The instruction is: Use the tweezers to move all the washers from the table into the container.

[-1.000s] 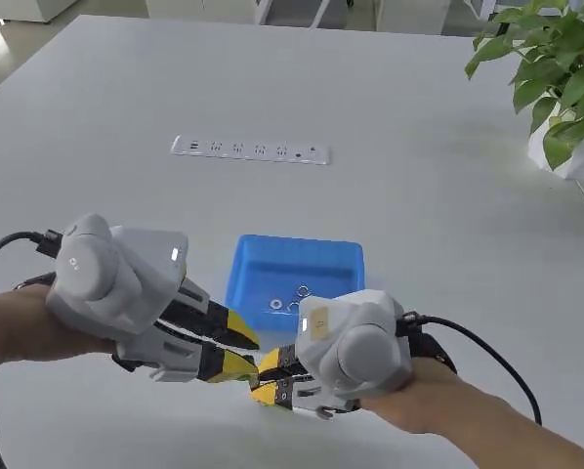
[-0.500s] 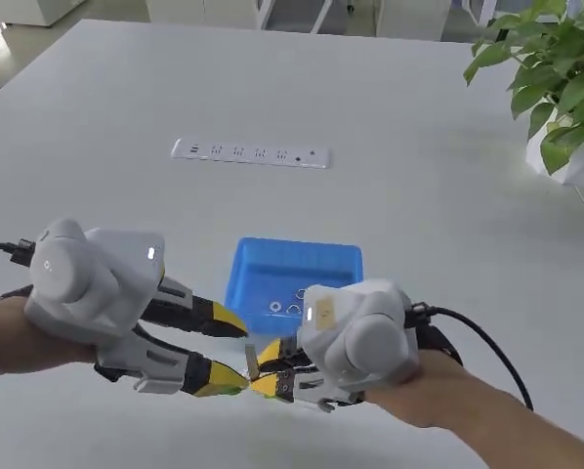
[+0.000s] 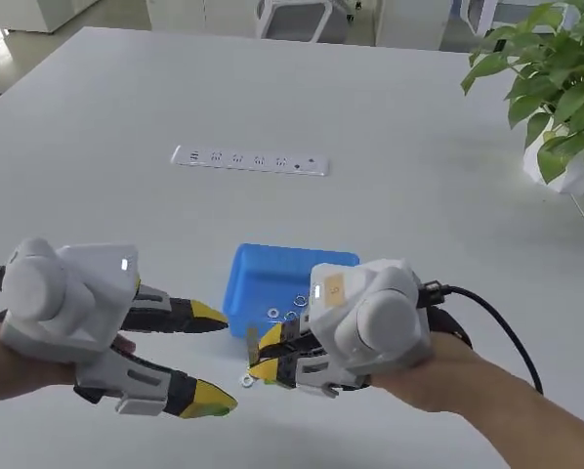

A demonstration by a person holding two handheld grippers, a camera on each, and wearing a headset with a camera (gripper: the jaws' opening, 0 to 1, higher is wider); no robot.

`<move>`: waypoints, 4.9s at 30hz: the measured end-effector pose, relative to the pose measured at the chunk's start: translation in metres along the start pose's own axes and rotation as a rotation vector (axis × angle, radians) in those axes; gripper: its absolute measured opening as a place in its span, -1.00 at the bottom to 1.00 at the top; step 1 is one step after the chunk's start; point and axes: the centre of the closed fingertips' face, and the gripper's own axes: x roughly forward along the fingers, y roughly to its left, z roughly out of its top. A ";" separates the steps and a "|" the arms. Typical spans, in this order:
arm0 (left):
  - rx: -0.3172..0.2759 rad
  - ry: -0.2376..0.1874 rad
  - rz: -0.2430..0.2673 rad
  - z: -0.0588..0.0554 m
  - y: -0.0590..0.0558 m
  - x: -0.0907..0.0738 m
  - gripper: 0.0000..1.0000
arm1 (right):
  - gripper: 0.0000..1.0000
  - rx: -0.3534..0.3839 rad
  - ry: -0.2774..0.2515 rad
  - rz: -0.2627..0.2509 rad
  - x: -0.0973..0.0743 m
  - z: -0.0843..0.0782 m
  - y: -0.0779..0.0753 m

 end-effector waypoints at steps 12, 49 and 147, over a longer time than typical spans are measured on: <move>-0.042 -0.058 0.072 -0.001 0.007 -0.007 0.32 | -0.85 0.002 -0.022 -0.032 -0.016 0.009 -0.026; -0.122 -0.162 0.191 0.008 0.032 -0.019 0.98 | -0.84 0.017 -0.026 -0.080 0.001 -0.029 -0.098; 0.243 0.023 -0.075 0.056 0.094 0.061 -0.90 | -0.81 -0.006 0.033 -0.044 0.019 -0.059 -0.106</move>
